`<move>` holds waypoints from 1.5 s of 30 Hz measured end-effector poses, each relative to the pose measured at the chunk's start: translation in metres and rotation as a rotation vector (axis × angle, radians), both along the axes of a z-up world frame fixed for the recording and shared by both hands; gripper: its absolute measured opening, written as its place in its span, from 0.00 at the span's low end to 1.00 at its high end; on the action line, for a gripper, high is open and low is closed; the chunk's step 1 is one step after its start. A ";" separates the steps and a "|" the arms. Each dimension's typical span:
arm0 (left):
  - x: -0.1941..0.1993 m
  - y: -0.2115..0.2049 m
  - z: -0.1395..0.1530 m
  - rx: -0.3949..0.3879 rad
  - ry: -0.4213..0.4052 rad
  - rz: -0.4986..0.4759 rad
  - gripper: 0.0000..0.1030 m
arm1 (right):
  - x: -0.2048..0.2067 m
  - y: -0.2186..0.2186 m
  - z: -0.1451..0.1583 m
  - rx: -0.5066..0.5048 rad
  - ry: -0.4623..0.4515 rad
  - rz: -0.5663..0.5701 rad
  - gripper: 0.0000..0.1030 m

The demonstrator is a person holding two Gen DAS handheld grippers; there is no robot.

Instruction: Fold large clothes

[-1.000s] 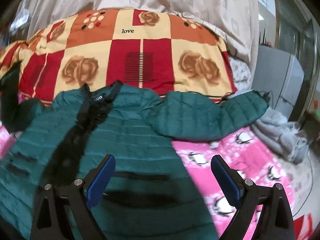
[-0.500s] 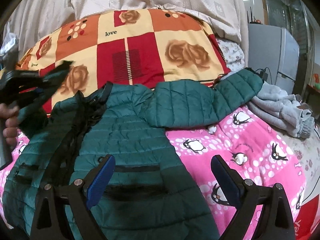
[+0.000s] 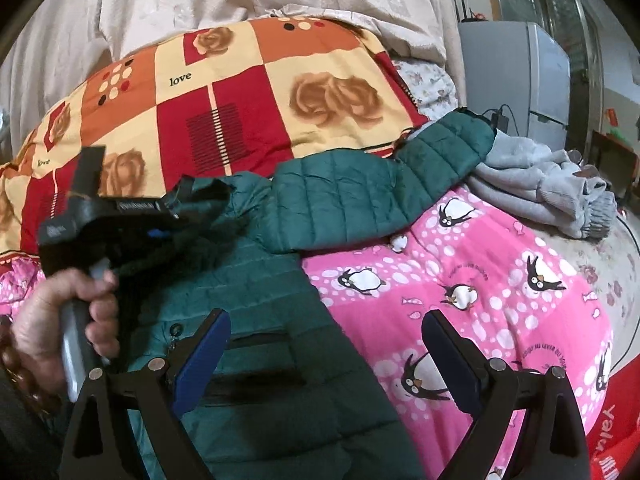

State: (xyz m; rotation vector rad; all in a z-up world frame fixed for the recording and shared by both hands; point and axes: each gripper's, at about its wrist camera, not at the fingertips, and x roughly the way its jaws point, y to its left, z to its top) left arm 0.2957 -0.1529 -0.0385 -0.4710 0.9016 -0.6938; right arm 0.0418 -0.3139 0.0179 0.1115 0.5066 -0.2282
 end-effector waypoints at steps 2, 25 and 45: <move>0.004 -0.002 -0.009 0.001 0.025 0.006 0.12 | -0.002 0.000 0.001 -0.003 -0.014 -0.007 0.92; -0.112 0.147 0.028 0.071 0.012 0.285 0.60 | 0.005 0.023 0.003 -0.118 0.008 0.039 0.92; -0.123 0.229 -0.020 0.247 0.037 0.692 0.60 | 0.215 0.138 -0.012 0.004 0.199 0.500 0.67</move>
